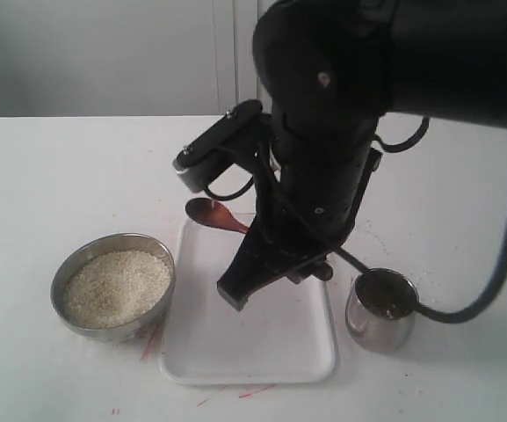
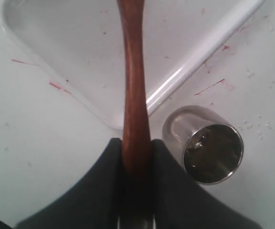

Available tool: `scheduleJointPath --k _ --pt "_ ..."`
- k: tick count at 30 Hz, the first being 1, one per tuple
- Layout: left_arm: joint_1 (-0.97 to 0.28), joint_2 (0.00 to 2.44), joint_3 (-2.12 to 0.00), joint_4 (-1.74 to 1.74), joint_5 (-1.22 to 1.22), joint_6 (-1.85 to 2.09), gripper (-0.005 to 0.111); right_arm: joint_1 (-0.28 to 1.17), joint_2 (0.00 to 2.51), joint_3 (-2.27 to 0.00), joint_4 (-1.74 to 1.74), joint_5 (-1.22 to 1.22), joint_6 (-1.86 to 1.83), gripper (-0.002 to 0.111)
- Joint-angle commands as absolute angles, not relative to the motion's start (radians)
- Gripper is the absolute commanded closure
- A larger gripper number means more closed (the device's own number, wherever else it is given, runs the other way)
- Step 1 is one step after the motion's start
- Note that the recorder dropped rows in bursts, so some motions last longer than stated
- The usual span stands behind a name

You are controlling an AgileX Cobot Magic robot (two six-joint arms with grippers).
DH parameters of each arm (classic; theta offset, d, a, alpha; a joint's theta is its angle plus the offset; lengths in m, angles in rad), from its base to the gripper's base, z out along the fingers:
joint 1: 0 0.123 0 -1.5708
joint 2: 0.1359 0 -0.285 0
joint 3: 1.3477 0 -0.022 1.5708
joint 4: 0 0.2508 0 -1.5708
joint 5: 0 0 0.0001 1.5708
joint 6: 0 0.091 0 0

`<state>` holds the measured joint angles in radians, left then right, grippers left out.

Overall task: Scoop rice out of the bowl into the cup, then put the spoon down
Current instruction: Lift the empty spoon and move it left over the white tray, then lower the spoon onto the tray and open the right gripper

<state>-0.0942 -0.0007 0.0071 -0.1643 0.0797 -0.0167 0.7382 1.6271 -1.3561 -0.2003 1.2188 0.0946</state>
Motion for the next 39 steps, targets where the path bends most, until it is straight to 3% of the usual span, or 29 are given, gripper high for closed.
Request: scheduleJointPath --k 1,24,39 --pt "-0.093 0.000 0.000 -0.171 0.076 -0.019 0.092 0.736 1.693 -1.363 -0.226 1.221 0.068 0.108" --pt "-0.093 0.000 0.000 -0.171 0.076 -0.019 0.092 0.736 1.922 -1.363 -0.370 1.221 0.053 0.108" --pt "-0.093 0.000 0.000 -0.171 0.076 -0.019 0.092 0.736 1.937 -1.363 -0.378 1.184 0.062 0.108"
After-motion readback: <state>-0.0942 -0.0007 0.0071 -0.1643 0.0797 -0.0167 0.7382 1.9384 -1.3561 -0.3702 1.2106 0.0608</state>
